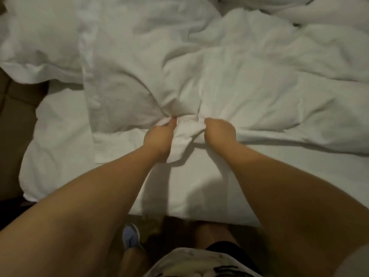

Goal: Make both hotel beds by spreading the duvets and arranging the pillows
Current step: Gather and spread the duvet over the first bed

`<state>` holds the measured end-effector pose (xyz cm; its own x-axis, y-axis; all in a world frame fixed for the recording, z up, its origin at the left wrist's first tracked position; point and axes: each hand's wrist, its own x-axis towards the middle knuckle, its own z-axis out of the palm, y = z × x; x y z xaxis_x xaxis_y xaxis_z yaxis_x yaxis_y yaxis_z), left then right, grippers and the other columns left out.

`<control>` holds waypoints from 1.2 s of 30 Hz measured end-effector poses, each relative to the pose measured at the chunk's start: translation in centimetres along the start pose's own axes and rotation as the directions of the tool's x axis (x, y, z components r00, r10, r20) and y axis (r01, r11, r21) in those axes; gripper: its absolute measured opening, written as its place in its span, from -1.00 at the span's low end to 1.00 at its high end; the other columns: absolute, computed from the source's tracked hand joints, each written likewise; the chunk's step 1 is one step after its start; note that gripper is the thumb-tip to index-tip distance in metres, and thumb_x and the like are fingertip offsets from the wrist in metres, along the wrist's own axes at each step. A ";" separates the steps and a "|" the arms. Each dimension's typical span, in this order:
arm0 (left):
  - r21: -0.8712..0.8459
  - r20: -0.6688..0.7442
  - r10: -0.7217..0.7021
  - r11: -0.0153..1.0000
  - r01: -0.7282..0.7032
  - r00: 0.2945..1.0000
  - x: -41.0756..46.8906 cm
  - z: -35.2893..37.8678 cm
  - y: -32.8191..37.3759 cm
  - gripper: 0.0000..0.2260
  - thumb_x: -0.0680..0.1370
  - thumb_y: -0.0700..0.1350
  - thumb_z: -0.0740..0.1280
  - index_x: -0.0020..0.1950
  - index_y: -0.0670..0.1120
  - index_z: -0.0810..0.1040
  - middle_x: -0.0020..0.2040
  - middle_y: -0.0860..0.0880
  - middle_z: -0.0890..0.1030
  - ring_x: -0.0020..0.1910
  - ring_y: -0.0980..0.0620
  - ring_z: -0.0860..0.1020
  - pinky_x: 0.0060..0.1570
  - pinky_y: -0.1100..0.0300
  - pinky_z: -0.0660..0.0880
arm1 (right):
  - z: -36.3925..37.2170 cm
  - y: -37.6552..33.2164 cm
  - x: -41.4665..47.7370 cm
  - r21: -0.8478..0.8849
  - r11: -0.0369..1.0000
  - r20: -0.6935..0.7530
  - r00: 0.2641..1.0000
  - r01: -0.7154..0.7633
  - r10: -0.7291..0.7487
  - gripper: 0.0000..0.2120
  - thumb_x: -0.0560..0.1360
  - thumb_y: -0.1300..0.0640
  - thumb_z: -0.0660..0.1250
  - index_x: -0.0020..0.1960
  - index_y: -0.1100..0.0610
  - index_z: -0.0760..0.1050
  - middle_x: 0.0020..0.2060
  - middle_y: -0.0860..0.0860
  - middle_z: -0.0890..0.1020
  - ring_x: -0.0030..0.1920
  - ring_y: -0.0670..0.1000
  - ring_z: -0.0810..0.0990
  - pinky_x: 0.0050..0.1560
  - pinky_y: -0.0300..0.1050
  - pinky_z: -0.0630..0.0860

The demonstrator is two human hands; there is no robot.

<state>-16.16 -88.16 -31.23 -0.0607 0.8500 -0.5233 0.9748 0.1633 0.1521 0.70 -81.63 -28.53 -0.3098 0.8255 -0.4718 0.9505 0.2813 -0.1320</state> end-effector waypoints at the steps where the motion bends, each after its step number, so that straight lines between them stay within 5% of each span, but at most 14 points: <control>1: -0.011 -0.024 0.041 0.999 -0.041 0.999 -1.5 -0.2 -0.6 -0.30 0.50 0.16 0.27 0.54 0.08 0.00 0.42 -0.06 0.36 0.29 -0.13 0.44 0.16 0.05 0.43 | 0.1 -1.1 -2.2 0.049 0.998 0.007 0.999 -0.049 0.049 -0.73 0.58 0.23 0.10 0.20 0.13 0.48 0.16 0.13 0.58 0.16 0.15 0.54 0.07 -0.08 0.41; 4: -0.019 -0.072 0.122 0.992 -0.123 0.990 -6.6 -1.1 -2.9 -0.36 0.47 0.17 0.23 0.50 0.02 0.16 0.39 -0.08 0.39 0.27 -0.14 0.45 0.16 0.04 0.42 | -0.6 -6.2 -7.4 0.180 0.969 -0.015 0.984 -0.170 0.176 -0.80 0.53 0.25 0.13 0.06 0.13 0.50 0.10 0.13 0.60 0.08 0.15 0.55 -0.06 -0.12 0.36; 10: -0.284 -0.272 0.124 0.937 -0.203 0.954 -16.2 -4.8 -7.3 -0.04 0.32 0.13 0.47 0.55 -0.03 -0.02 0.46 -0.07 0.18 0.32 -0.14 0.35 0.16 -0.02 0.41 | -5.1 -18.2 -14.0 0.476 0.855 -0.126 0.947 -0.204 0.296 -0.71 0.58 0.14 0.10 0.20 0.12 0.52 0.21 0.12 0.55 0.19 0.17 0.52 0.13 -0.06 0.42; 14: -0.601 -0.369 -0.113 0.786 -0.144 0.923 -18.9 -7.6 -9.0 -0.54 0.55 0.16 0.21 0.38 -0.02 0.36 0.27 -0.08 0.50 0.16 -0.09 0.49 0.12 0.07 0.40 | -4.4 -20.5 -18.9 0.423 0.873 -0.097 0.946 -0.242 0.309 -0.71 0.56 0.16 0.14 0.20 0.14 0.52 0.19 0.13 0.56 0.16 0.18 0.53 0.04 -0.09 0.40; 16: -0.413 -0.380 0.028 0.889 -0.197 0.924 -20.4 -8.1 -9.9 -0.71 0.60 0.09 0.16 0.20 0.00 0.52 0.13 -0.09 0.58 0.07 -0.10 0.52 0.06 0.12 0.38 | -3.9 -20.3 -20.9 0.353 0.904 -0.107 0.950 -0.240 0.294 -0.73 0.55 0.21 0.15 0.18 0.15 0.52 0.16 0.14 0.58 0.14 0.19 0.54 -0.01 -0.11 0.36; 19: 0.010 -0.309 0.285 0.955 -0.297 0.907 -22.1 -9.0 -10.8 -0.78 0.61 -0.08 0.16 0.18 -0.06 0.51 0.13 -0.14 0.58 0.09 -0.14 0.53 0.03 0.12 0.37 | -3.4 -20.2 -22.5 0.315 0.911 -0.099 0.946 -0.266 0.310 -0.72 0.54 0.26 0.14 0.18 0.15 0.51 0.16 0.14 0.57 0.14 0.18 0.53 0.04 -0.08 0.40; 25: 0.248 -0.108 0.268 0.940 -0.235 0.957 -25.4 -9.7 -11.0 -0.80 0.58 -0.18 0.16 0.11 -0.08 0.54 0.11 -0.10 0.57 0.08 -0.11 0.54 0.01 0.12 0.40 | -1.7 -21.9 -23.9 0.295 0.894 -0.079 0.924 -0.337 0.374 -0.77 0.57 0.30 0.11 0.07 0.17 0.53 0.08 0.12 0.59 0.05 0.15 0.55 -0.05 -0.08 0.41; 29: 0.277 -0.126 0.216 0.945 -0.174 0.968 -26.7 -9.3 -12.7 -0.77 0.57 -0.23 0.14 0.13 -0.11 0.55 0.12 -0.11 0.56 0.09 -0.12 0.53 0.02 0.11 0.42 | -1.5 -24.2 -24.1 0.300 0.890 -0.098 0.917 -0.344 0.388 -0.82 0.55 0.33 0.13 -0.07 0.16 0.47 0.04 0.11 0.59 0.01 0.14 0.54 -0.09 -0.10 0.39; 36: 0.256 -0.008 0.124 0.959 -0.118 0.992 -31.8 -5.9 -17.8 -0.72 0.58 -0.22 0.16 0.25 -0.11 0.52 0.18 -0.11 0.53 0.13 -0.12 0.52 0.08 0.08 0.42 | 1.5 -29.4 -26.3 0.194 0.938 0.037 0.958 -0.286 0.285 -0.77 0.54 0.31 0.16 0.13 0.23 0.52 0.16 0.15 0.55 0.17 0.18 0.53 0.11 -0.03 0.46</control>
<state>-32.89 -115.17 -12.32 0.0588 0.8676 -0.4938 0.9974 -0.0718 -0.0074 -19.09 -112.36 -13.50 -0.0253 0.8530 -0.5213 0.9851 -0.0674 -0.1581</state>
